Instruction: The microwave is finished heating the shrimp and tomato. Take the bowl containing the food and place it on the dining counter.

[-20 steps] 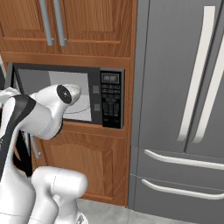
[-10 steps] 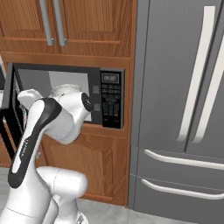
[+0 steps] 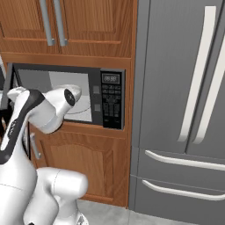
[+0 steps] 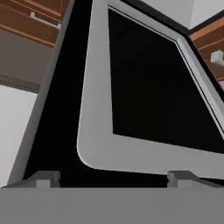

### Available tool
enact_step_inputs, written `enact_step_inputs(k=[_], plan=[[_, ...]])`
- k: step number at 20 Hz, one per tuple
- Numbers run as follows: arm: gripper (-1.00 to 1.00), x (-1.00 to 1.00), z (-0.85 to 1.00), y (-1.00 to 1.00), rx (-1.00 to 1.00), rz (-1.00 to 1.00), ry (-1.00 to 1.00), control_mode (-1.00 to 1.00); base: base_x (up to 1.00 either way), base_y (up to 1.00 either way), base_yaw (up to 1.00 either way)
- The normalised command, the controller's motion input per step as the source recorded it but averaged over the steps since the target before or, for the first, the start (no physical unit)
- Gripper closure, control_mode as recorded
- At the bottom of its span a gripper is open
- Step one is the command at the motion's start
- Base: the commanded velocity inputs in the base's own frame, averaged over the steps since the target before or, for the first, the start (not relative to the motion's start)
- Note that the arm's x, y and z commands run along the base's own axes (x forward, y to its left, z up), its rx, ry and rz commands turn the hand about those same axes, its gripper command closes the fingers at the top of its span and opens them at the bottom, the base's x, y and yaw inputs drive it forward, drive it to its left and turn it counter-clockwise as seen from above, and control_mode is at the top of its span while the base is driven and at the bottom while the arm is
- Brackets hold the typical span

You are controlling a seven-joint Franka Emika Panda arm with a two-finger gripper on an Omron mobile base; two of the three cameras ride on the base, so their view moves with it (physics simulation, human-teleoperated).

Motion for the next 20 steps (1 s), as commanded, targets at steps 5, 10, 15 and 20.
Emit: enact_step_inputs(k=[5, 10, 15, 20], plan=[[-1.00, -0.27, 0.00, 1.00, -0.01, 0.18, 0.00, -1.00, 0.00, 0.00, 0.00], [-1.00, -0.14, 0.00, 1.00, -0.06, 0.13, 0.00, -1.00, 0.00, 0.00, 0.00], [-1.00, 0.00, -0.01, 0.61, -0.10, 0.01, 0.00, -1.00, 0.00, 0.00, 0.00], [-1.00, 0.00, 0.00, -0.42, 0.00, -0.11, 0.00, -1.00, 0.00, 0.00, 0.00]])
